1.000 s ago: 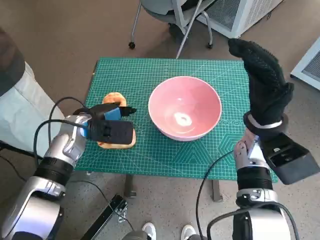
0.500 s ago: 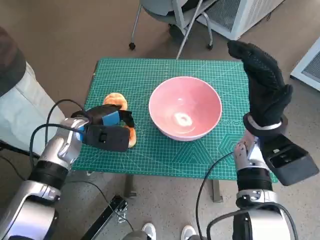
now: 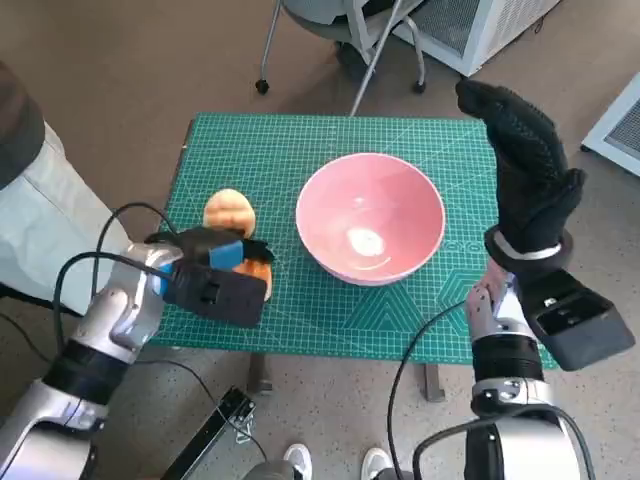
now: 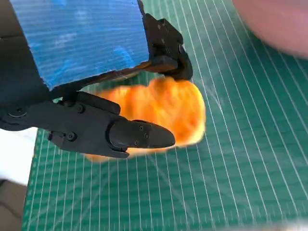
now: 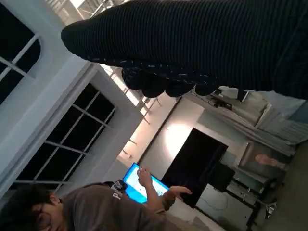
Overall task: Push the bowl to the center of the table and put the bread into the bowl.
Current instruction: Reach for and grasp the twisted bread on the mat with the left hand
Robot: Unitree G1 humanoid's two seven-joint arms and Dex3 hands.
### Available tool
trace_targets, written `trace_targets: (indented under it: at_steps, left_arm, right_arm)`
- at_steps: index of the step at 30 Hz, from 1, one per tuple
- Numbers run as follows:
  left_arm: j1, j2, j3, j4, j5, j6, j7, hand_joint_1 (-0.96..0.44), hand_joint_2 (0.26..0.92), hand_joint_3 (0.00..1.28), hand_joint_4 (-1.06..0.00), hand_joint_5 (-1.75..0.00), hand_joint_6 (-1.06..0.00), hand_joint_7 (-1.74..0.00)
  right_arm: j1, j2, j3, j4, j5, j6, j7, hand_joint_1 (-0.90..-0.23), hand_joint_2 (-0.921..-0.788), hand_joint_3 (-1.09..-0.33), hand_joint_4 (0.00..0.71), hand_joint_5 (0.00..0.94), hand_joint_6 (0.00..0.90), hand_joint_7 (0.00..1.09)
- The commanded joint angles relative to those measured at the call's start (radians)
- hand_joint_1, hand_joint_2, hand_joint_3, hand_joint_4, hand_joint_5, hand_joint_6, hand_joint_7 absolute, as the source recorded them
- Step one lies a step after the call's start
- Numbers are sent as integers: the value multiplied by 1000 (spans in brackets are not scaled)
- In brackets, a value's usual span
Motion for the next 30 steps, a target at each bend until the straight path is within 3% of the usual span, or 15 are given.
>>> trace_targets:
  at_steps: [1,17,24,30]
  left_arm:
    - [74,27,-9,-30,15,46,-48,-470,921,59,-328,-54,-277,-240]
    - [164,16,-22,-31,49,34,37,-435,921,44,-250,-5,-227,-170]
    - [197,-3,-28,-31,79,40,102,-390,921,31,-283,-17,-232,-145]
    - [230,-8,-16,-34,105,7,218,-282,915,15,-402,-66,-338,-168]
  right_arm:
    - [24,8,5,12,-12,5,-10,-620,-921,-726,382,10,77,804]
    - [37,20,15,-6,13,21,7,-623,-921,-712,384,8,76,797]
    - [38,24,15,-7,25,32,22,-609,-921,-709,384,7,76,793]
    - [38,28,14,-10,32,40,33,-613,-921,-705,383,6,71,789]
